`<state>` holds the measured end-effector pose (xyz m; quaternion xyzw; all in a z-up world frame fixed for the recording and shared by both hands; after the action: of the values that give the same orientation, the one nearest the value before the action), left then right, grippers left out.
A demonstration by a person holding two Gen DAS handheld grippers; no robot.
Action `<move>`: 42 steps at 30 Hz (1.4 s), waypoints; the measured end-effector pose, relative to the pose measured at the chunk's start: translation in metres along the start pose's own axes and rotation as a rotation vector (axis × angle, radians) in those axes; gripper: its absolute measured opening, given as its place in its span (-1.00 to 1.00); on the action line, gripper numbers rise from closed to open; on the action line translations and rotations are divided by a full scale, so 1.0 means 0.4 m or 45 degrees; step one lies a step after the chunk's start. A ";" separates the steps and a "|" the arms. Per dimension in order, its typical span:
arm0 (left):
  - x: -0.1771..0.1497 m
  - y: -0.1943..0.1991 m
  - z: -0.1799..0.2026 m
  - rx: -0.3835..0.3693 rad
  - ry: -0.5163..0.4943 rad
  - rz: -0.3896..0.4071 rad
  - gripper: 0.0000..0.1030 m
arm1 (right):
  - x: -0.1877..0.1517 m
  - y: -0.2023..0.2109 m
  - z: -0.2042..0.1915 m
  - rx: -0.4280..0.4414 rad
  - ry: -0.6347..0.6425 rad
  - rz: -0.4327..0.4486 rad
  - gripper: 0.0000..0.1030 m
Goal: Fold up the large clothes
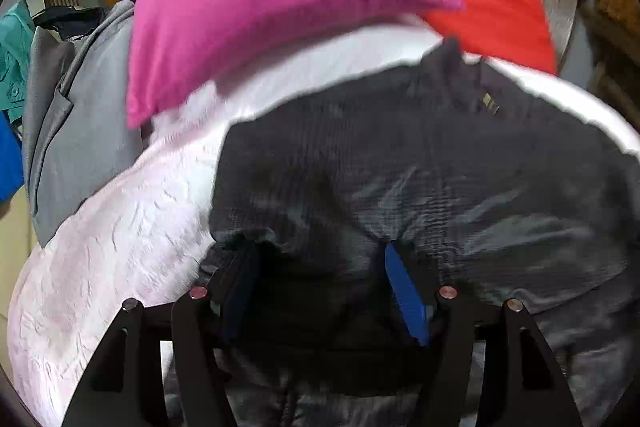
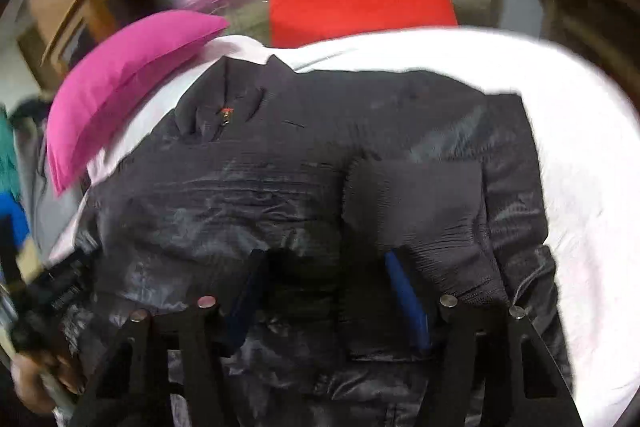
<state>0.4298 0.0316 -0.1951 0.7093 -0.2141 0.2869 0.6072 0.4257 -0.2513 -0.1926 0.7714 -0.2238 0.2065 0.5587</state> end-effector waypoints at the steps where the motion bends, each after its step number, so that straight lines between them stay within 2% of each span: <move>1: 0.023 0.023 -0.018 -0.017 0.040 0.047 0.29 | 0.016 0.017 -0.007 0.012 -0.004 0.028 0.26; 3: 0.061 0.058 -0.054 -0.023 0.099 0.122 0.29 | 0.064 0.059 -0.020 0.005 0.014 0.132 0.27; 5: 0.093 0.057 -0.095 0.007 0.140 0.163 0.30 | 0.096 0.062 -0.029 0.004 0.031 0.178 0.51; 7: 0.089 -0.009 -0.142 0.014 0.211 0.075 0.30 | 0.092 0.008 -0.013 -0.032 0.036 0.117 0.54; 8: 0.071 -0.054 -0.159 0.007 0.242 -0.006 0.30 | 0.073 -0.033 0.003 -0.046 0.026 0.051 0.53; 9: 0.042 -0.110 -0.163 -0.023 0.253 -0.131 0.31 | 0.051 -0.073 0.016 -0.051 0.001 -0.035 0.53; 10: 0.016 -0.140 -0.165 -0.089 0.283 -0.210 0.31 | 0.031 -0.101 0.024 -0.045 -0.001 -0.089 0.54; 11: 0.011 -0.153 -0.176 -0.178 0.361 -0.218 0.31 | 0.029 -0.091 0.026 -0.049 0.031 -0.055 0.54; 13: 0.031 -0.134 -0.202 -0.239 0.427 -0.195 0.30 | 0.033 -0.071 0.016 -0.049 0.054 -0.044 0.54; 16: 0.108 -0.081 -0.230 -0.304 0.436 -0.042 0.30 | 0.052 -0.023 0.004 0.003 0.024 0.019 0.53; 17: 0.124 -0.077 -0.234 -0.321 0.435 -0.024 0.30 | 0.058 -0.009 -0.004 0.018 0.028 0.040 0.54; 19: 0.159 -0.099 -0.228 -0.358 0.425 -0.039 0.29 | 0.051 0.015 -0.019 0.036 0.054 0.075 0.53; 20: 0.159 -0.115 -0.210 -0.358 0.414 -0.070 0.29 | 0.045 0.006 -0.023 0.041 0.059 0.056 0.53; 21: 0.153 -0.153 -0.186 -0.362 0.367 -0.138 0.08 | 0.024 -0.011 -0.017 0.037 0.058 0.012 0.53; 22: 0.141 -0.177 -0.167 -0.332 0.305 -0.195 -0.43 | 0.005 -0.030 -0.011 0.024 0.054 -0.034 0.53; 24: 0.127 -0.219 -0.149 -0.247 0.224 -0.257 -0.52 | -0.012 -0.063 -0.002 0.005 0.078 -0.071 0.54; 26: 0.142 -0.230 -0.158 -0.221 0.219 -0.260 -0.58 | -0.006 -0.065 -0.011 -0.015 0.103 -0.060 0.54; 29: 0.177 -0.212 -0.186 -0.198 0.274 -0.236 -0.56 | -0.011 -0.065 -0.012 -0.014 0.105 -0.079 0.55; 32: 0.179 -0.120 -0.204 -0.214 0.261 -0.144 -0.51 | -0.005 -0.075 -0.014 -0.006 0.106 -0.081 0.55; 33: 0.170 -0.080 -0.201 -0.232 0.243 -0.114 -0.40 | -0.005 -0.072 -0.015 -0.007 0.103 -0.078 0.56; 34: 0.152 -0.030 -0.191 -0.248 0.220 -0.074 -0.18 | -0.006 -0.071 -0.017 -0.011 0.103 -0.078 0.56; 35: 0.135 0.002 -0.181 -0.247 0.188 -0.040 -0.09 | -0.006 -0.070 -0.017 -0.015 0.103 -0.078 0.56; 37: 0.091 0.042 -0.158 -0.177 0.070 0.031 -0.03 | -0.005 -0.054 -0.016 -0.023 0.090 -0.061 0.56; 39: 0.046 0.003 -0.158 -0.040 -0.021 -0.022 -0.03 | -0.002 -0.016 -0.023 -0.011 0.083 -0.010 0.56; 40: -0.004 -0.048 -0.153 -0.012 -0.041 -0.130 -0.07 | 0.002 0.011 -0.036 0.001 0.095 0.031 0.56; 41: -0.020 -0.062 -0.158 -0.024 -0.023 -0.158 -0.06 | 0.004 0.030 -0.044 0.002 0.114 0.053 0.56; 42: -0.024 -0.060 -0.168 -0.032 0.025 -0.131 -0.03 | 0.005 0.056 -0.052 -0.003 0.142 0.079 0.56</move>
<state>0.4286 0.1014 -0.2126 0.7089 -0.1751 0.2595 0.6320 0.4132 -0.2378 -0.1681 0.7507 -0.2165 0.2662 0.5646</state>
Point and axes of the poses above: each gripper's, at about its wrist camera, not at the fingertips, and y roughly against the way its jaws point, z to its right, x to its top, the point moved 10 cm from there along -y, roughly the way its jaws point, and after that the axes turned 4 degrees about x, right-handed, at the moved point
